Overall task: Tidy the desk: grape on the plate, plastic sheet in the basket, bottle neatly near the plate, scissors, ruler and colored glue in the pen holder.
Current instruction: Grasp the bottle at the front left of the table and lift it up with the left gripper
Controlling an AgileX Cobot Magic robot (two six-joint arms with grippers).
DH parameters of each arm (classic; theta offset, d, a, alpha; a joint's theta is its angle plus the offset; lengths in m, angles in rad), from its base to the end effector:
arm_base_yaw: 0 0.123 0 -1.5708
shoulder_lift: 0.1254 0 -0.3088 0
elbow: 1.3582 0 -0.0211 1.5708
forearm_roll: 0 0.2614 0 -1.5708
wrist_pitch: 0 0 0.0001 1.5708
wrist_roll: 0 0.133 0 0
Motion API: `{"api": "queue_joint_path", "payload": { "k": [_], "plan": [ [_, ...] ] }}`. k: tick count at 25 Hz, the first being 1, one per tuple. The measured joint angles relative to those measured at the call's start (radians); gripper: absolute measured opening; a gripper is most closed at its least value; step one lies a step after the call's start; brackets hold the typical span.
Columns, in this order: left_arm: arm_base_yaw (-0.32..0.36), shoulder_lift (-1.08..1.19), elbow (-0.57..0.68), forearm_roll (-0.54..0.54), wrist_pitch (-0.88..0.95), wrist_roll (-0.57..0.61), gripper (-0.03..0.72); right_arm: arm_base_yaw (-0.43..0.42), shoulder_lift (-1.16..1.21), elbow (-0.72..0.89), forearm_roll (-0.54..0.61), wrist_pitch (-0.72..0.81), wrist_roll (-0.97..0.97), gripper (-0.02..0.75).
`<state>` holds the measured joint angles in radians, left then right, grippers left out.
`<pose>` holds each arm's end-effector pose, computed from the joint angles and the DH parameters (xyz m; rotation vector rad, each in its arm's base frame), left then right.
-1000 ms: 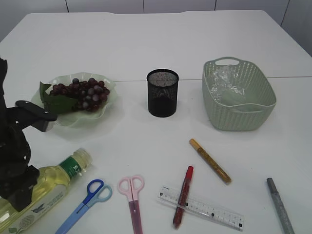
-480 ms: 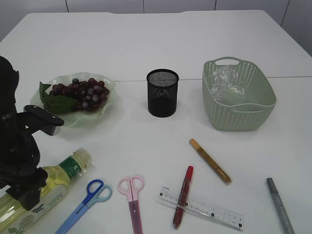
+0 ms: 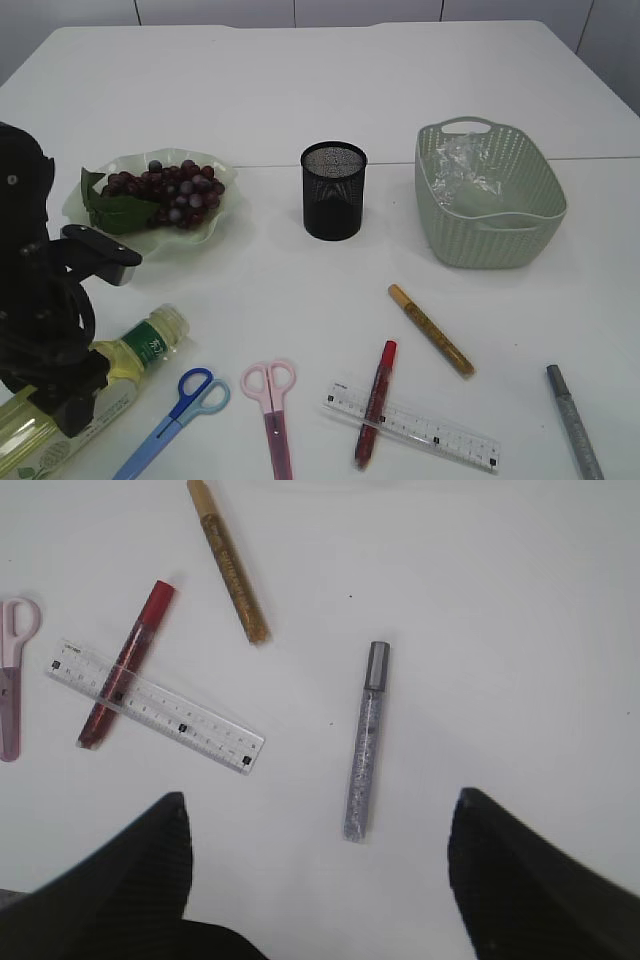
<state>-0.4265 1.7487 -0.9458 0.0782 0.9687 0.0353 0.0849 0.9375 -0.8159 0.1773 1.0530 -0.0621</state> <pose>0.2661 -0.1115 0.1302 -0.7664 -2.9415 -0.1259 0.1712 0.0350 0.2889 -0.1287 2.6481 0.2409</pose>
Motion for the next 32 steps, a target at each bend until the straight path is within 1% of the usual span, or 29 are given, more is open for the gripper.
{"api": "queue_joint_path", "payload": {
  "k": [11,19,26,32],
  "plan": [
    [-0.004,0.084,0.0,-0.002,-0.022,0.0,0.602,0.0,0.0,0.0,0.0,0.0,0.0,0.584],
    [-0.004,0.131,0.0,-0.016,-0.036,-0.001,0.585,0.0,0.0,0.0,0.0,0.0,0.0,0.584],
    [-0.004,0.133,0.0,-0.021,-0.037,-0.002,0.482,0.0,0.0,0.0,0.0,-0.002,0.0,0.584],
    [-0.004,0.133,0.0,-0.022,-0.037,-0.004,0.469,0.0,0.0,0.0,0.0,-0.002,0.0,0.584]
  ]
}}
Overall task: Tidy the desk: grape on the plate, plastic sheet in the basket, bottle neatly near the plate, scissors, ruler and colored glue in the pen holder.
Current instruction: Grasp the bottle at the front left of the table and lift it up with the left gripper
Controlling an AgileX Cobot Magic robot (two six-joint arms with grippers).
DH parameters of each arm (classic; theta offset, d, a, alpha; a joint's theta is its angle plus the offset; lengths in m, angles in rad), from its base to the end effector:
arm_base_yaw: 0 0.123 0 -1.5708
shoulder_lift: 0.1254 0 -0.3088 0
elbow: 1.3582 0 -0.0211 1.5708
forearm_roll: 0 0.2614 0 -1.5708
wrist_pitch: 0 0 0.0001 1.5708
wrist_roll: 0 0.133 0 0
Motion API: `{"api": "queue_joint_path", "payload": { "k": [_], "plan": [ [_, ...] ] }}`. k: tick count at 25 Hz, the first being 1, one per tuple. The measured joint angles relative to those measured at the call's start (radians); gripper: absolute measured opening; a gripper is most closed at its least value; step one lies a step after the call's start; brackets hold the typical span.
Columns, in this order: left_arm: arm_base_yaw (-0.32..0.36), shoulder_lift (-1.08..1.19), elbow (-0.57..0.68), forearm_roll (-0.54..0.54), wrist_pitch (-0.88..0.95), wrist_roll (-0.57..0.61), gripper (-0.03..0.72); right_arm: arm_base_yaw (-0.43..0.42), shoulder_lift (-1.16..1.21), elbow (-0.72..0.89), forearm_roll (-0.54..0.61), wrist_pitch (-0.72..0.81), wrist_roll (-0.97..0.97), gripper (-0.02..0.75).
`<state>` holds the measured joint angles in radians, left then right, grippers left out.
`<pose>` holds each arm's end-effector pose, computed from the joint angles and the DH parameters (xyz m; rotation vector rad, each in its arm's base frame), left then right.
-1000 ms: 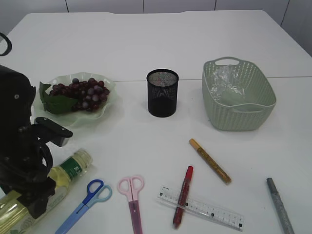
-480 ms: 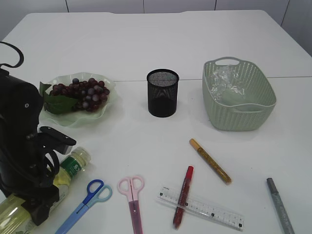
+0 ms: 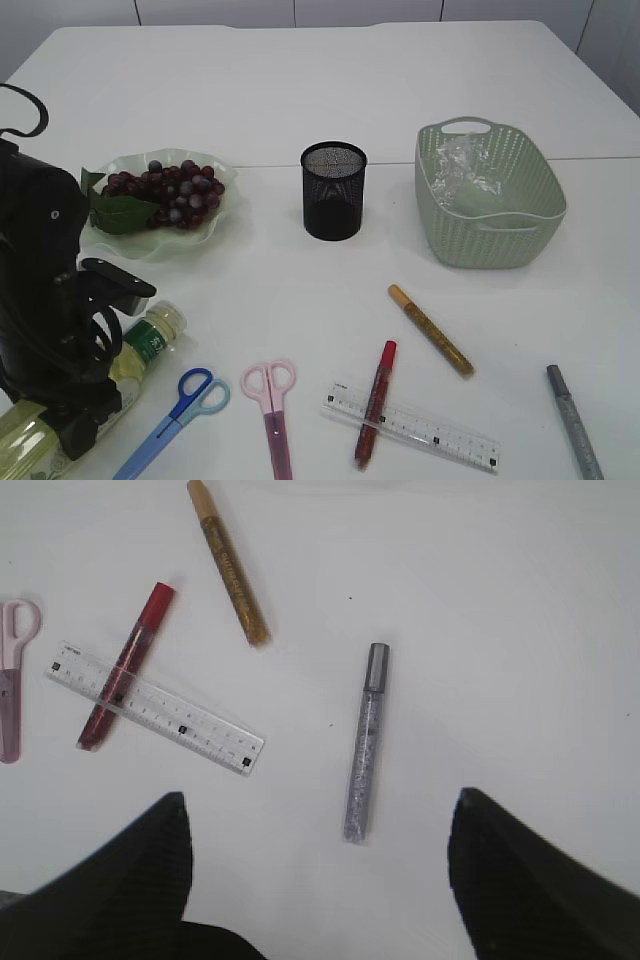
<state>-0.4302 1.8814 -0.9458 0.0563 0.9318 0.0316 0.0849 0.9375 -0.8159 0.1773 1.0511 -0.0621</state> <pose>0.2674 -0.1161 0.0908 -0.7281 -2.8507 -0.1213 0.1715 0.0350 0.2890 -0.1283 2.6463 0.2407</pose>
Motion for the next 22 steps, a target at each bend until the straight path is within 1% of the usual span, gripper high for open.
{"api": "queue_joint_path", "payload": {
  "k": [7,10,14,22],
  "plan": [
    [0.0,-0.007,0.0,-0.004,-0.009,0.0,0.446,0.0,0.0,0.0,0.0,0.0,0.0,0.584],
    [0.0,-0.044,0.023,-0.01,-0.078,0.004,0.443,0.0,0.0,0.0,0.0,0.0,0.0,0.584],
    [0.0,-0.176,0.102,-0.032,-0.212,0.037,0.442,0.0,0.0,0.0,0.0,0.0,0.0,0.584],
    [0.0,-0.532,0.287,-0.093,-0.48,0.064,0.44,0.0,0.0,0.0,0.0,-0.002,0.0,0.584]
  ]
}}
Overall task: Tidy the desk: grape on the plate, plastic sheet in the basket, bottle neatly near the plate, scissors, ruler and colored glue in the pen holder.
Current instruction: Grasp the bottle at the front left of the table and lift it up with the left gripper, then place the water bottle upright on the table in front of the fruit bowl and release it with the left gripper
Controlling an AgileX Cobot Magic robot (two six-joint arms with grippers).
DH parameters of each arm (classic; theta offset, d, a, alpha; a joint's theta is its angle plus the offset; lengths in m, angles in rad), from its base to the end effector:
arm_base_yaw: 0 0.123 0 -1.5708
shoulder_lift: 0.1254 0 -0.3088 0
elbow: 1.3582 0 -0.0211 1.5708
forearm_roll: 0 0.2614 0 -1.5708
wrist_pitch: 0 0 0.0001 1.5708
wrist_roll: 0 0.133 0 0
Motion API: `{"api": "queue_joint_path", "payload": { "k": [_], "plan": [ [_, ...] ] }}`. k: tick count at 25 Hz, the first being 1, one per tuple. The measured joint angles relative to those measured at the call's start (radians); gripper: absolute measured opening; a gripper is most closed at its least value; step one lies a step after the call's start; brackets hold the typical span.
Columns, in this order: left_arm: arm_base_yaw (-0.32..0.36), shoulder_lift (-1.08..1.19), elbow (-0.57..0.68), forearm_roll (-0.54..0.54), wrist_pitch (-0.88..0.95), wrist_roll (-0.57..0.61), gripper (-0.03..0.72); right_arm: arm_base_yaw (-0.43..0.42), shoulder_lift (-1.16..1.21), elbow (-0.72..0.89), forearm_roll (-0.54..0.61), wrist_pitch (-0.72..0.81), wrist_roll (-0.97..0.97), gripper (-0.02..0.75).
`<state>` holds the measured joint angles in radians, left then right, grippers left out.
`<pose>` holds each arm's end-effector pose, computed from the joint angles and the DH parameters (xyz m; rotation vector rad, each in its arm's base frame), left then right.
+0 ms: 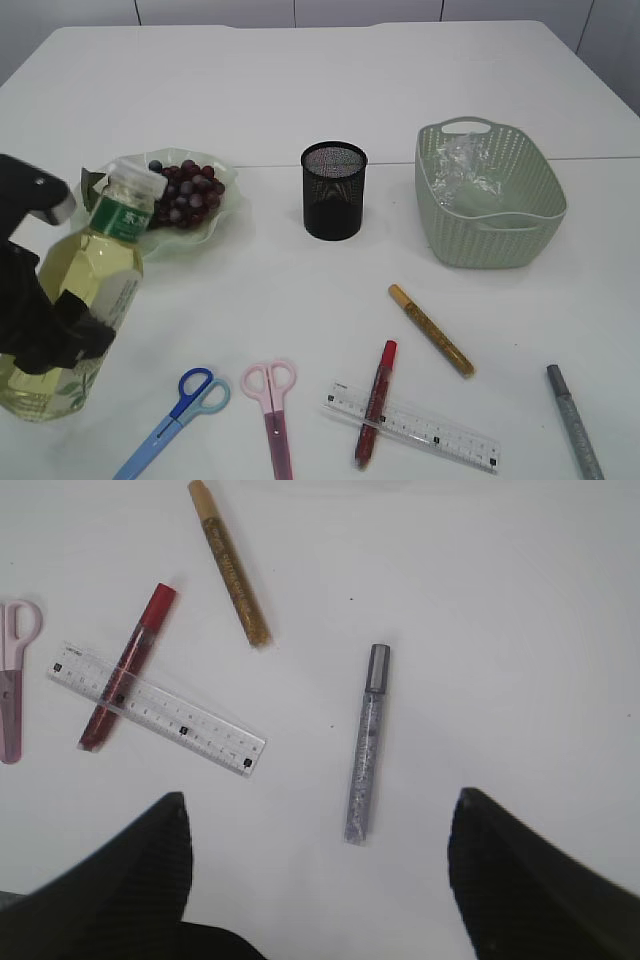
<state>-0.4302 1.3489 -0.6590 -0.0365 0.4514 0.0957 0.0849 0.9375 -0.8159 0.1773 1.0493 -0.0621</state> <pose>0.2383 -0.1117 0.1839 0.6478 2.5514 -0.1477 0.1717 0.0350 0.2891 -0.1280 2.6445 0.2406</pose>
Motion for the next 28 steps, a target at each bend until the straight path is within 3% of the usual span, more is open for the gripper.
{"api": "queue_joint_path", "payload": {
  "k": [6,12,17,25,28],
  "plan": [
    [0.0,-0.177,0.125,-0.041,-0.347,0.006,0.44,0.0,0.0,0.0,0.01,0.0,0.0,0.584],
    [0.0,-0.187,0.235,-0.051,-0.711,-0.018,0.44,0.0,0.0,0.0,0.014,-0.002,0.0,0.584],
    [0.0,-0.12,0.306,0.002,-0.988,-0.085,0.44,0.0,0.0,0.0,0.018,-0.002,0.0,0.584],
    [0.0,0.105,0.316,0.086,-1.435,-0.215,0.44,0.0,0.0,0.0,0.02,-0.002,0.0,0.585],
    [0.0,0.181,0.316,0.086,-1.504,-0.224,0.44,0.0,0.0,0.0,0.02,-0.002,0.0,0.584]
  ]
}}
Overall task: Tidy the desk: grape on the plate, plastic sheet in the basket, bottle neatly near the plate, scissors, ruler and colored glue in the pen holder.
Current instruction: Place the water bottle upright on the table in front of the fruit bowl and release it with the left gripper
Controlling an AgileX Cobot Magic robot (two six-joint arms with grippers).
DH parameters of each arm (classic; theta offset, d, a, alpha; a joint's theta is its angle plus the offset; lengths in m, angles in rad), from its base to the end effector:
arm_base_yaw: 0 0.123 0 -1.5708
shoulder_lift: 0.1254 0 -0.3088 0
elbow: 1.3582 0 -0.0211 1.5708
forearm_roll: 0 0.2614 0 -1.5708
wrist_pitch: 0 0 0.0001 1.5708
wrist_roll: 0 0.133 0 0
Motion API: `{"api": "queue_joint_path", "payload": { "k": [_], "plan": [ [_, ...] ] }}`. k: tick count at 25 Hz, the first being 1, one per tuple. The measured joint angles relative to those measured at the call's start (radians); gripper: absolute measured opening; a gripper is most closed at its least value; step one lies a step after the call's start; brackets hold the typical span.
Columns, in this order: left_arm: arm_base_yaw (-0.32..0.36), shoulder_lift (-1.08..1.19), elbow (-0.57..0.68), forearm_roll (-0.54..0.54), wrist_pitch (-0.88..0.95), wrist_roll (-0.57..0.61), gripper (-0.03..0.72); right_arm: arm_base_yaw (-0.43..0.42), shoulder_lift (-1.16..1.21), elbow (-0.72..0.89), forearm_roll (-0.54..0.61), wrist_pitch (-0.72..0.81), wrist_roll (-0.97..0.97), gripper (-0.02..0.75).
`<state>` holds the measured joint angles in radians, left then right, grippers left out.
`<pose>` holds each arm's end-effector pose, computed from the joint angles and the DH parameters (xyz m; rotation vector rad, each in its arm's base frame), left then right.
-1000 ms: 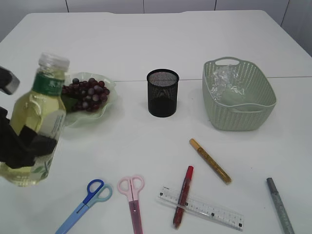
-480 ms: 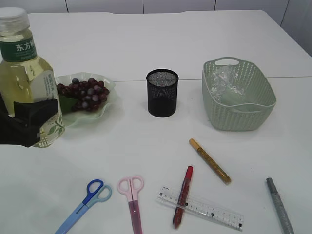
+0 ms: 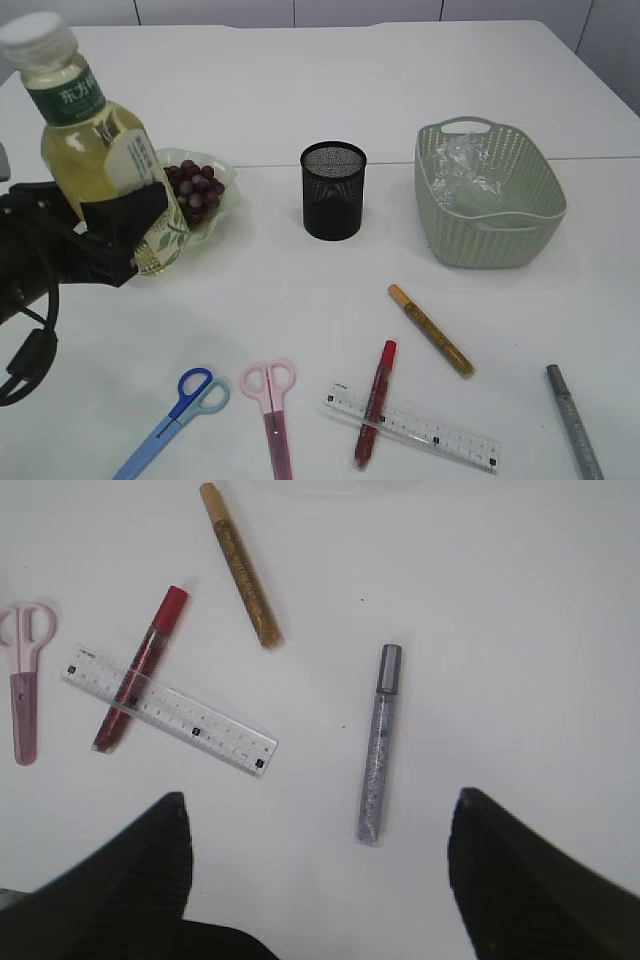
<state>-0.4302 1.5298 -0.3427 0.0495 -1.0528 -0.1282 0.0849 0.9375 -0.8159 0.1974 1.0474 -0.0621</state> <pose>0.2668 -0.1287 0.2009 0.2991 1.6092 -0.4455 0.1717 0.0373 0.2897 -0.1200 2.6411 0.2668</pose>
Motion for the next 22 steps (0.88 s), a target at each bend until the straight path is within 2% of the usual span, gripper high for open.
{"api": "queue_joint_path", "payload": {
  "k": [12,22],
  "plan": [
    [0.0,0.203,-0.006,-0.012,-0.016,-0.004,0.44,0.0,0.0,0.0,0.0,0.0,0.0,0.584],
    [0.0,0.444,-0.082,-0.015,-0.038,0.003,0.44,0.0,0.0,0.0,0.0,0.0,0.0,0.584]
  ]
}}
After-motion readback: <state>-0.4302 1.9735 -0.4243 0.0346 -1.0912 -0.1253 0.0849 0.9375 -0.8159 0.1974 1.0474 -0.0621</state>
